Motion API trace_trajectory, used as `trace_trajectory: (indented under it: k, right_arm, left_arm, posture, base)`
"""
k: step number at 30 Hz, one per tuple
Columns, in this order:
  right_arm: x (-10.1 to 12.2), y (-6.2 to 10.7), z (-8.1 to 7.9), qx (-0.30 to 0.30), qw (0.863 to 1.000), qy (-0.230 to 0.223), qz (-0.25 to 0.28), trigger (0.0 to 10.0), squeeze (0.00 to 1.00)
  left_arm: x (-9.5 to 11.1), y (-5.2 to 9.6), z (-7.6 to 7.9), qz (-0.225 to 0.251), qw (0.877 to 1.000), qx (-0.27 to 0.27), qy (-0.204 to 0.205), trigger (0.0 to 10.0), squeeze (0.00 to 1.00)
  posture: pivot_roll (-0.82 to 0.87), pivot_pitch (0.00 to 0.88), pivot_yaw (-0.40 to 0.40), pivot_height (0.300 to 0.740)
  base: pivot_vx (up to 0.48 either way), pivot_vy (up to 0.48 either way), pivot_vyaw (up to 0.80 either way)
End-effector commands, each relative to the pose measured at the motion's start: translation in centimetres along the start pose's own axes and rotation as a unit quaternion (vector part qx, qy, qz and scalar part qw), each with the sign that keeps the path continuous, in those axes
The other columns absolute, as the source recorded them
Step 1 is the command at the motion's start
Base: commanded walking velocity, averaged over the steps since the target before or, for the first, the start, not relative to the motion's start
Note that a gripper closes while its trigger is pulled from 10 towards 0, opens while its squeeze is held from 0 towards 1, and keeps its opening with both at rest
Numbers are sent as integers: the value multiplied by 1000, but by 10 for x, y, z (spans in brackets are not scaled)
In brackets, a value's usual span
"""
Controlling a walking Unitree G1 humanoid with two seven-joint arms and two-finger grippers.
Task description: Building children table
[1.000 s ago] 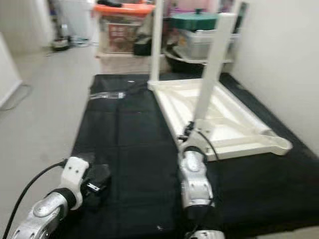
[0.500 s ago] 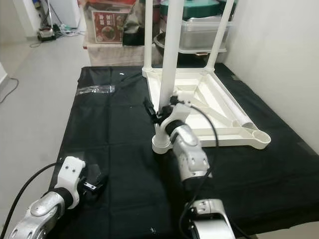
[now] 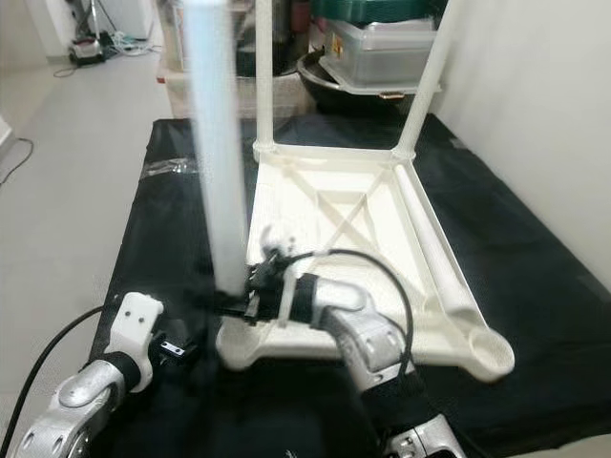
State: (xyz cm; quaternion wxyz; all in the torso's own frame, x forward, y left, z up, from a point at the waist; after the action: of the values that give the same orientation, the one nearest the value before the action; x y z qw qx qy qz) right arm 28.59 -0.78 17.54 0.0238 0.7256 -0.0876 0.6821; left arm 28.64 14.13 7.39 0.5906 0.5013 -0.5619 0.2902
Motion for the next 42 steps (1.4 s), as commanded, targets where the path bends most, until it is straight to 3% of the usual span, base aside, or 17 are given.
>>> trace_trajectory:
  k: [1,6,7,8,9,10,11,13,18,19,20,21,22,25,26,32,42]
  right_arm:
    - [-12,2,6,-26,999,-19,-10,0,0]
    - [-29,29,94,-379,925,-15,-25,0,0]
    - [-44,78,126,-564,823,-37,-51,0,0]
    - [-44,78,126,-564,823,-37,-51,0,0]
    - [-56,124,133,-676,732,-37,-81,0,0]
    - [-56,124,133,-676,732,-37,-81,0,0]
    - [-63,159,129,-743,662,-28,-99,0,0]
    - [-62,172,122,-766,634,-7,-106,0,0]
    - [-57,157,114,-745,657,19,-117,0,0]
    - [-56,140,114,-720,685,15,-111,10000,0]
    - [-54,115,114,-678,732,-18,-68,10000,0]
    - [-41,87,113,-612,789,-50,-11,10000,1000]
    - [-41,87,113,-612,789,-50,-11,10000,1000]
    - [-15,46,104,-484,870,-76,58,10000,1000]
    - [-2,31,95,-421,902,-62,69,10000,0]
    - [27,0,51,-201,975,-37,87,10000,0]
    - [3,-16,4,-48,998,-35,36,10000,0]
  left_arm:
    - [-3,3,-4,-8,1000,3,-5,10000,0]
    - [-4,-1,-2,-10,1000,0,-8,10000,0]
    - [-3,-2,0,-8,1000,-1,-7,10000,0]
    - [-3,-2,0,-8,1000,-1,-7,10000,0]
    - [-1,-3,2,-6,1000,-4,-6,10000,0]
    - [-1,-3,2,-6,1000,-4,-6,10000,0]
    - [-1,-4,3,-6,1000,-6,-6,10000,0]
    - [-2,-5,3,-7,1000,-5,-4,10000,0]
    - [-2,-7,5,-7,1000,-7,-4,10000,0]
    - [-2,-9,5,-8,1000,-8,-6,10000,0]
    - [-2,-10,4,-6,1000,-10,-9,10000,0]
    - [0,-10,4,-3,1000,-12,-10,10000,0]
    - [0,-10,4,-3,1000,-12,-10,10000,0]
    - [1,-8,2,0,1000,-13,-11,10000,0]
    - [-1,-6,0,-2,1000,-11,-11,10000,0]
    - [-2,-8,-2,-3,1000,-7,-13,10000,0]
    - [1,-10,-2,0,1000,-1,-12,10000,0]
  posture:
    - [133,0,-73,740]
    - [119,0,-65,740]
    - [112,0,-59,740]
    - [112,0,-59,740]
    - [114,0,-61,740]
    - [114,0,-61,740]
    - [109,0,-57,740]
    - [97,0,-49,740]
    - [89,0,-46,740]
    - [86,0,-46,740]
    - [85,0,-43,740]
    - [94,0,-49,740]
    - [94,0,-49,740]
    - [98,0,-56,740]
    - [98,0,-56,740]
    - [111,0,-71,740]
    - [137,0,-89,740]
  base:
    - [0,0,0]
    - [0,0,0]
    - [0,0,0]
    - [0,0,0]
    - [0,0,0]
    - [0,0,0]
    - [0,0,0]
    - [0,0,0]
    - [0,0,0]
    - [0,0,0]
    - [0,0,0]
    - [0,0,0]
    - [0,0,0]
    - [0,0,0]
    - [0,0,0]
    - [0,0,0]
    - [0,0,0]
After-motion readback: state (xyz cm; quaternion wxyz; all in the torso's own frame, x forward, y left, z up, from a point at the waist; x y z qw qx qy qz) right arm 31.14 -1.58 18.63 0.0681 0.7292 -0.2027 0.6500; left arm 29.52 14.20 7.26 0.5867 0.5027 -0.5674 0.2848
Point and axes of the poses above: a point about 5 cm out from each wrist's last joint towards the gripper, its own y axis pointing back from the gripper into the wrist, its own x axis along the axis of the wrist's last joint, z = x × y, the point moved 5 cm from there along -y, pointing out of the wrist towards the gripper, and after that the axes turned 4 degrees about -y, right-handed, at the moved point
